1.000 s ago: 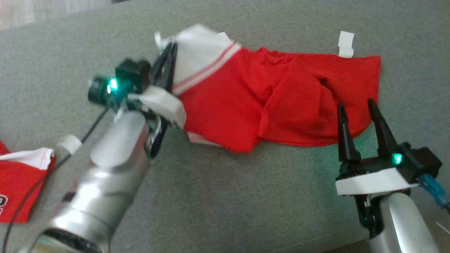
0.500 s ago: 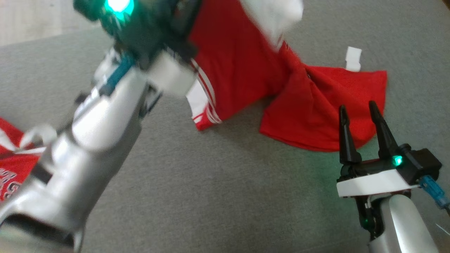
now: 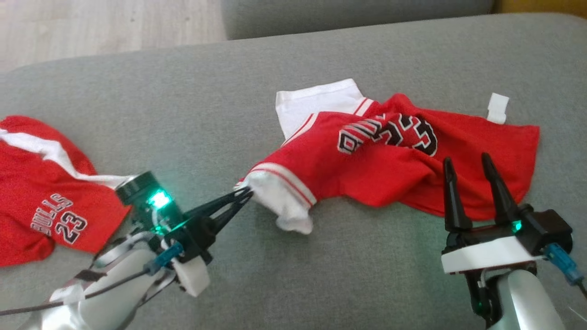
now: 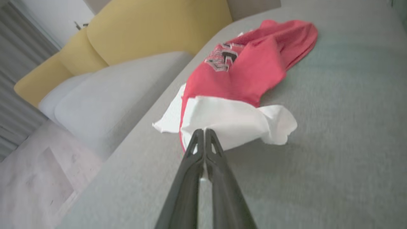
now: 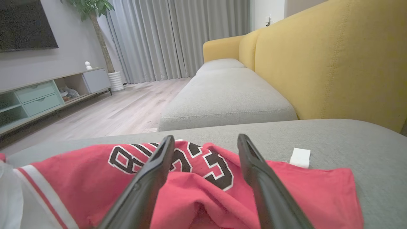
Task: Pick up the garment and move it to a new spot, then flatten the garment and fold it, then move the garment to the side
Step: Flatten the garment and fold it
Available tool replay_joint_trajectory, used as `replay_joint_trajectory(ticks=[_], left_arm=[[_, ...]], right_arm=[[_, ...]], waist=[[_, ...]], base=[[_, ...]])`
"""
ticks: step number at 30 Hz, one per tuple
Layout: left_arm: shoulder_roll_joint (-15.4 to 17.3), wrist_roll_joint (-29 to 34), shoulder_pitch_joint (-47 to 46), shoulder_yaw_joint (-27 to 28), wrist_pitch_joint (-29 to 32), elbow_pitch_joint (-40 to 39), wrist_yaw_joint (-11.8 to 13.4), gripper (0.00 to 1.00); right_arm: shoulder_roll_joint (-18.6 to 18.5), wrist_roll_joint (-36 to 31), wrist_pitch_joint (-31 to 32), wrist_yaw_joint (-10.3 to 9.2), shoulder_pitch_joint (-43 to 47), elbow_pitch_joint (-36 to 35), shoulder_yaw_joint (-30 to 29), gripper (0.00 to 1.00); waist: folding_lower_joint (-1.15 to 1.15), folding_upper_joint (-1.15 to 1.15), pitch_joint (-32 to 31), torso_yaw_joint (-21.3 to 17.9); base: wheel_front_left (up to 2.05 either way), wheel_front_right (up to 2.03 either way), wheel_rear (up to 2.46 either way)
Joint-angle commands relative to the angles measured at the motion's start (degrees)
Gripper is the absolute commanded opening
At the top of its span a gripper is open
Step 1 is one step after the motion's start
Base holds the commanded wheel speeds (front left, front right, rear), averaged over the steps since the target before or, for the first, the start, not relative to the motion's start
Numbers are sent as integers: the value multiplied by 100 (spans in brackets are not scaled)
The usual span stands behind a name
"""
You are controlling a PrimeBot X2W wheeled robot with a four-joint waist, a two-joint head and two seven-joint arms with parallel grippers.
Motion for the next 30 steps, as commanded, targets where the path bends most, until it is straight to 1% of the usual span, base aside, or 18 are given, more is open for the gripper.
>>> replay_joint_trajectory(ticks=[1,3,5,6,7,11,12,15,18,20,23,26,27,30], left_arm=[[200,26,-248,252,6,-31,35,0],[160,60,-196,203,2,256,98,0],[29,17,-150,179,0,533,149,0],[-50,-3,-138,170,25,658,183,47],[-121,7,-141,148,42,766,220,100],[-401,-77,-126,211,41,1119,467,100],[-460,-135,-112,277,30,1190,565,100],[-633,-395,-45,619,-102,1258,978,100],[-807,-784,140,1062,-239,1146,1376,100],[-943,-1085,319,1425,-309,950,1653,100],[-1114,-1361,643,1847,-357,542,1949,100],[-1263,-1371,940,2108,-364,58,2087,100],[-1319,-1290,1093,2185,-365,-144,2086,100],[-1376,-1167,1189,2239,-366,-271,2013,100]], right_arm=[[-32,-40,-61,-4,-73,-169,124,100],[-32,-49,-61,-4,-72,-162,137,100],[-32,-61,-61,-4,-69,-162,137,100],[-32,-68,-61,-4,-68,-165,132,100],[-32,-77,-61,-4,-65,-167,125,100],[-32,-121,-61,-4,-34,-168,116,100],[-32,-133,-61,-4,-19,-172,117,100],[-32,-175,-61,-4,41,-189,85,100],[-32,-214,-61,-4,133,-195,22,100],[-32,-241,-61,-4,213,-156,-29,100],[-32,-277,-61,-4,330,25,-112,100],[-32,-358,-61,-4,360,289,-200,100],[-32,-453,-61,-4,316,529,-255,100],[-32,-551,-61,-4,146,989,-345,100]], waist=[[1,0,-44,49],[1,0,-60,70],[1,0,-68,88],[1,0,-66,96],[1,0,-65,103],[1,0,-80,101],[1,0,-90,92],[1,0,-119,57],[1,0,-153,32],[1,0,-165,25],[1,0,-184,35],[1,0,-162,90],[1,0,-132,138],[1,0,-67,212]], base=[[0,0,0],[0,0,0],[0,0,0],[0,0,0],[0,0,0],[0,0,0],[0,0,0],[0,0,0],[0,0,0],[0,0,0],[0,0,0],[0,0,0],[0,0,0],[0,0,0]])
